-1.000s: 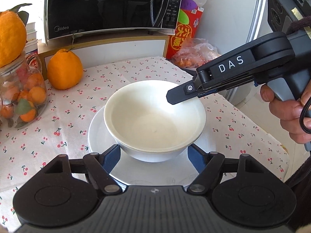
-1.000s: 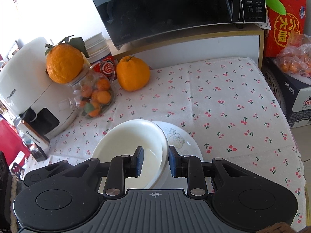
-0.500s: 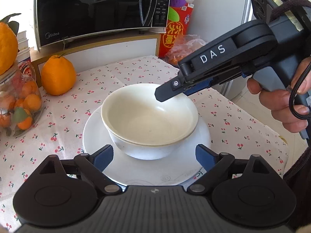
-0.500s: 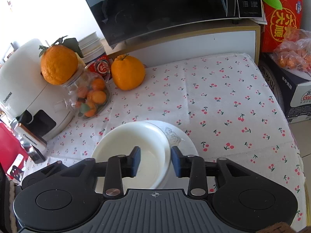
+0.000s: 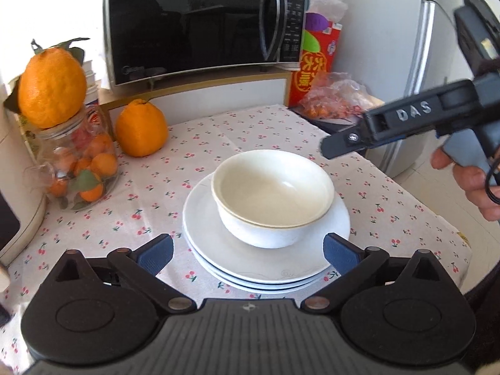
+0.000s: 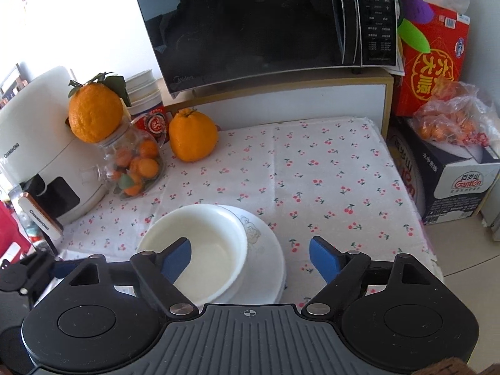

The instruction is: Organize plates and bowls

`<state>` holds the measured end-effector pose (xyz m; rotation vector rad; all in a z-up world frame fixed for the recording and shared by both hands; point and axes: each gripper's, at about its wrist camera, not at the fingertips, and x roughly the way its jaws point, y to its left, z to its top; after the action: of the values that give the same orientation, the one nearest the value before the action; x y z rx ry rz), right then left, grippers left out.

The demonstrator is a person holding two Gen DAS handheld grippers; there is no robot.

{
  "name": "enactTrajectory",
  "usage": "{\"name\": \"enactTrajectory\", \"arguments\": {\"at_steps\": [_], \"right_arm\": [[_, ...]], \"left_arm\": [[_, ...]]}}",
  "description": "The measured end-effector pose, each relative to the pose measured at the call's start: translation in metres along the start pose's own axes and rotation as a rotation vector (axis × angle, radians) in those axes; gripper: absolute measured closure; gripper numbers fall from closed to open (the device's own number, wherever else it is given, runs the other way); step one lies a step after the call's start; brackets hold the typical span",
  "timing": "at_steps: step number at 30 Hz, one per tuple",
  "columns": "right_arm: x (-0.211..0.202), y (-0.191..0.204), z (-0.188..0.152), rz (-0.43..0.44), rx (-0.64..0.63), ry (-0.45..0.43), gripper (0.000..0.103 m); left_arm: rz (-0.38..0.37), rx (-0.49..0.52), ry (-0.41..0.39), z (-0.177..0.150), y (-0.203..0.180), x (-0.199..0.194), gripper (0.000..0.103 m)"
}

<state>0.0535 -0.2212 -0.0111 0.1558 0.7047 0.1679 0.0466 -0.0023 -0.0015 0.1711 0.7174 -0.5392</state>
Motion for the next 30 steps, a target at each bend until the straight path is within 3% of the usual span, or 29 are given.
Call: {"name": "enactTrajectory", "arguments": {"at_steps": [3, 7, 13, 21, 30], "right_arm": [[-0.012, 0.002, -0.011, -0.039, -0.024, 0.006, 0.009], [-0.023, 0.006, -0.029, -0.092, -0.053, 0.030, 0.006], [-0.034, 0.013, -0.047, -0.126, -0.048, 0.064, 0.003], [-0.039, 0.017, -0.056, -0.130, -0.003, 0.098, 0.001], [-0.036, 0.016, -0.057, -0.137, 0.016, 0.109, 0.001]], "left_arm": [[0.097, -0.075, 0.039, 0.000, -0.001, -0.007, 0.000], [0.203, -0.186, 0.166, 0.000, -0.002, -0.006, 0.000], [0.298, -0.274, 0.254, -0.004, -0.008, -0.009, 0.000], [0.398, -0.278, 0.271, -0.007, -0.019, -0.018, 0.000], [0.410, -0.264, 0.259, -0.005, -0.026, -0.022, 0.000]]}}
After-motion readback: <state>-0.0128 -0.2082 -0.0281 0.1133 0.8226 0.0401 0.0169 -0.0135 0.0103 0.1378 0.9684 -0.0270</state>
